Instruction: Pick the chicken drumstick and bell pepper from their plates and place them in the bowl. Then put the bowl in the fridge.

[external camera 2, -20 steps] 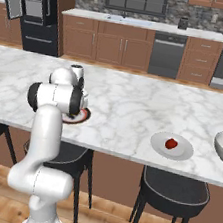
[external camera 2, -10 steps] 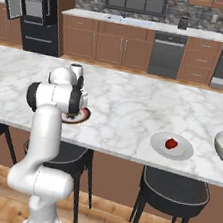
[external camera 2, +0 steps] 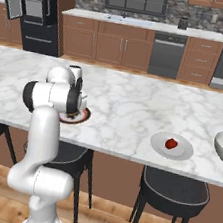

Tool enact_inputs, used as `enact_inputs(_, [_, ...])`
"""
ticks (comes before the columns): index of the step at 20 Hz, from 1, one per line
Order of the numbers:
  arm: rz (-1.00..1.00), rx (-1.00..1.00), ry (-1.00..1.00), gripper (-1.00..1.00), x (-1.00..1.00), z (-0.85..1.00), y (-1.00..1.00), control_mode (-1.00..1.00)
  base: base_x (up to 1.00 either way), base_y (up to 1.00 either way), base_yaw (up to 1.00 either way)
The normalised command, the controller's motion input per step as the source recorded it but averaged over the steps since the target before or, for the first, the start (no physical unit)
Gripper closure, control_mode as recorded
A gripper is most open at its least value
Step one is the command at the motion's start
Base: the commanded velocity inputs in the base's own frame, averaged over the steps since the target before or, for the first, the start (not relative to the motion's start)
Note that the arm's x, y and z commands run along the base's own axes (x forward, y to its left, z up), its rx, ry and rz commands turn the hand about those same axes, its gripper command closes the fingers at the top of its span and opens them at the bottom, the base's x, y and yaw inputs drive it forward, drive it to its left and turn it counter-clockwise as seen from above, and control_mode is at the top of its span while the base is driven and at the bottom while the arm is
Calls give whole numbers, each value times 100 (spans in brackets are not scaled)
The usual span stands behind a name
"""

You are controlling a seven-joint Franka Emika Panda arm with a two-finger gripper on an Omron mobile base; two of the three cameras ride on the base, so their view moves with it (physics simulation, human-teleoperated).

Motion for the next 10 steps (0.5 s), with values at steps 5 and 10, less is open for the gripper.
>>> enact_inputs(5, [0, 2, -3, -100, 10, -9, 0, -100, 0, 0, 0])
enact_inputs(10, [3, 4, 0, -100, 5, -15, 0, -100, 0, 0, 0])
